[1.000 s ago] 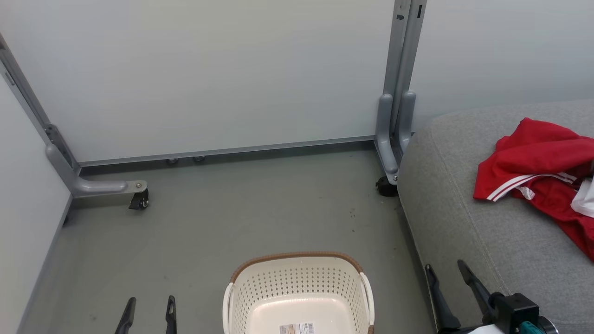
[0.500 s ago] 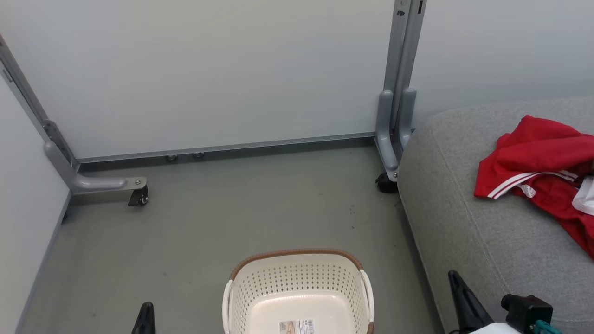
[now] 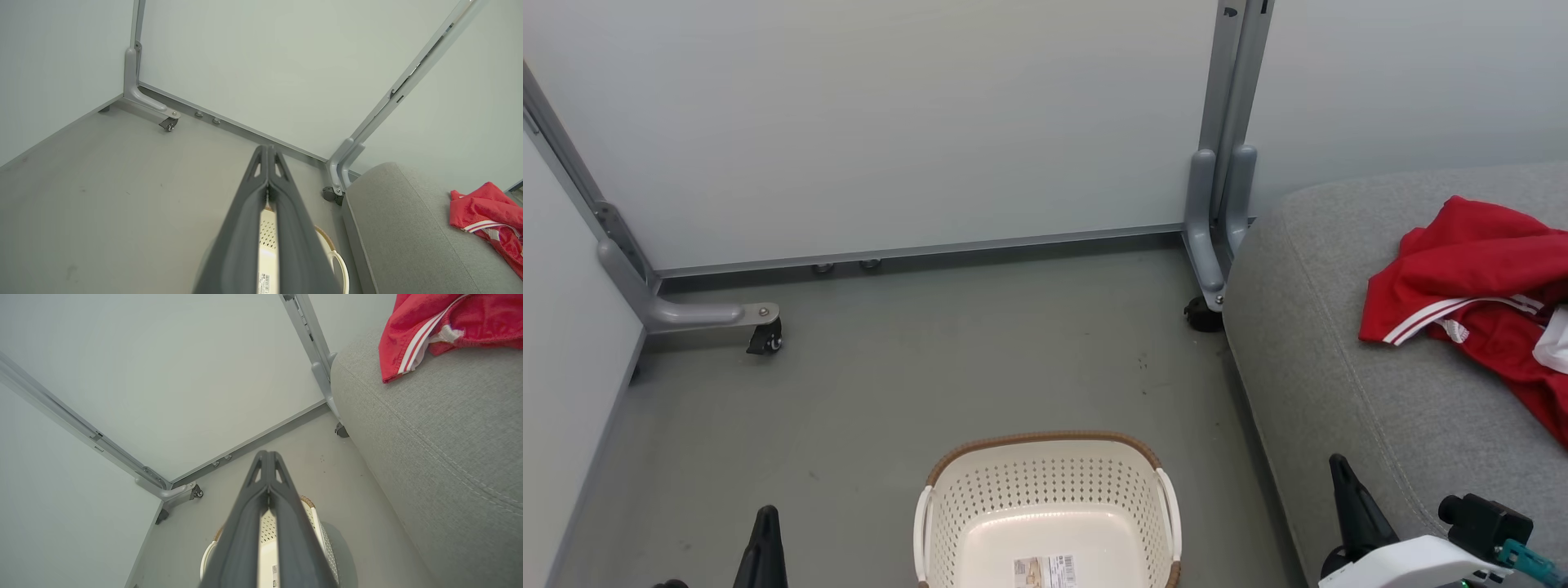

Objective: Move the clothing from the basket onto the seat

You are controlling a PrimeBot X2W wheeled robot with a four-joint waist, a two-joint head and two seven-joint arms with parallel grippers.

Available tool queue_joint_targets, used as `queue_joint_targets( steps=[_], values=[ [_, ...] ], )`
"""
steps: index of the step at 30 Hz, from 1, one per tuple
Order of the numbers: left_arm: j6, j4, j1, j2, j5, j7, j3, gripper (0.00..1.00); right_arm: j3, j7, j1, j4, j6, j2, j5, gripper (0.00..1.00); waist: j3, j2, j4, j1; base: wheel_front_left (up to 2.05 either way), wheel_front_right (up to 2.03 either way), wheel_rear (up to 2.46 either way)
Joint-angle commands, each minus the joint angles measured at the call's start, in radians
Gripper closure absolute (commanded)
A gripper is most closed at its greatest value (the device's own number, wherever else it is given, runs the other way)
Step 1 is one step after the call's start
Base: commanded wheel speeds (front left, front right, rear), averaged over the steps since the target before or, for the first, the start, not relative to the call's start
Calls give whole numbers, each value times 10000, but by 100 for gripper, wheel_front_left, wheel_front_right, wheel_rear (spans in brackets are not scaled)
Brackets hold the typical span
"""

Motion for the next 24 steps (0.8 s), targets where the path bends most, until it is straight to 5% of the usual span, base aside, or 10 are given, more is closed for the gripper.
queue_joint_targets(
  steps=[1, 24],
  values=[
    [-45, -52, -383, 88, -424, 85, 68, 100, -94, 92, -362, -109, -3, -22, 421, 100, 20, 0, 2, 1, 0, 0, 0],
    [-147, 482, -1552, 131, -4518, 1092, 374, 100, -682, 1077, -1129, 31, -3, 20, 4306, 100, 353, 0, 22, 1, 0, 0, 0]
  ],
)
